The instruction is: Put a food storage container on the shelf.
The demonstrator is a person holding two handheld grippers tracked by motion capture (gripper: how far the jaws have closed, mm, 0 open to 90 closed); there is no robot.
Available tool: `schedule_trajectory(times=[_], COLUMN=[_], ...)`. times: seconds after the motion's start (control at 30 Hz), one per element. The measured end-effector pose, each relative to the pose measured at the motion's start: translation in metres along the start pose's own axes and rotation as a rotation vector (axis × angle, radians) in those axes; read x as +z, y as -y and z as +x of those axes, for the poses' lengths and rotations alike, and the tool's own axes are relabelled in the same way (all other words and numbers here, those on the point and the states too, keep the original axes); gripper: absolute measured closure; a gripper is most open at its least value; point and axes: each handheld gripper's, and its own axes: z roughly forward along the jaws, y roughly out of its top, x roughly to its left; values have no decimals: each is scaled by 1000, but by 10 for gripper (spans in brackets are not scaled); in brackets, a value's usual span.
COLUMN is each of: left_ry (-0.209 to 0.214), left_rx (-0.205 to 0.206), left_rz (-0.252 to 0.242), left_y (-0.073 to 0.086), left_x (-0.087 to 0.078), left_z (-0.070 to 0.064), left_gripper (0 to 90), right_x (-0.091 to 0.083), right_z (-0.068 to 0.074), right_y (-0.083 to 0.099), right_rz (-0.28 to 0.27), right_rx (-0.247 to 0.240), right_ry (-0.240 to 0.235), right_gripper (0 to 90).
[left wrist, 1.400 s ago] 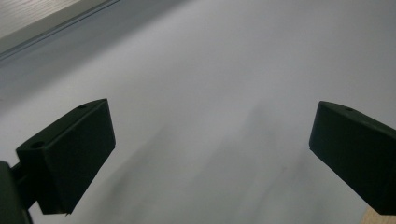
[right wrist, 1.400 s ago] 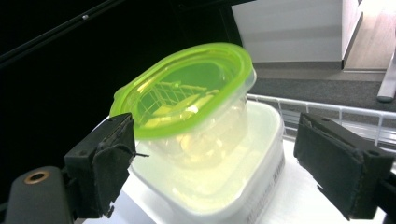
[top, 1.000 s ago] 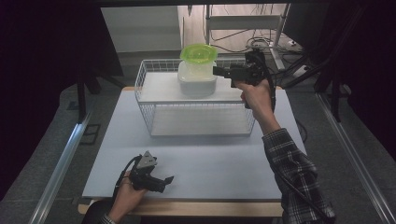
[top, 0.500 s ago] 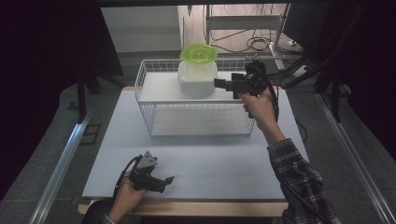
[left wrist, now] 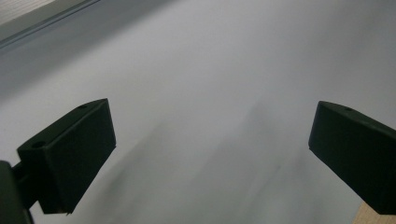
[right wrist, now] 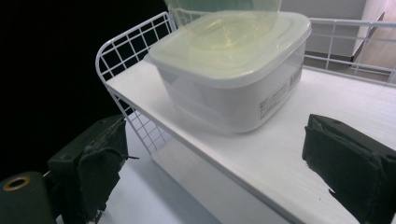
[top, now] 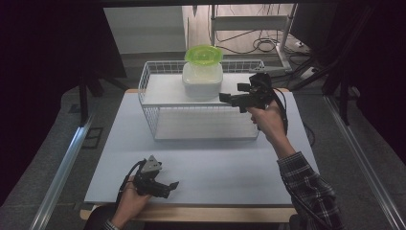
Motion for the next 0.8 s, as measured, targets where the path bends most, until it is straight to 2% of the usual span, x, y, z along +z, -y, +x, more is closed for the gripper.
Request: schedule_trajectory(times=[0.17,0.37,0.57,0.8], left_ry=[1,1,2,2], left_rx=[1,0,-1,2], left_rz=[1,-2,-1,1], left_y=[0,0,0,0], left_x=[0,0,0,1], left_z=[0,0,0,0], left_gripper=[2,2,3,2], right_x=[-3,-5,-8,-8], right_z=[3,5,9,12], right_y=[9,20,30,45], right_rz=[12,35,43,34], right_rx=[-39,-62,-112,-120], right_ry=[6,4,21,20], right_gripper=[57,40,32,26])
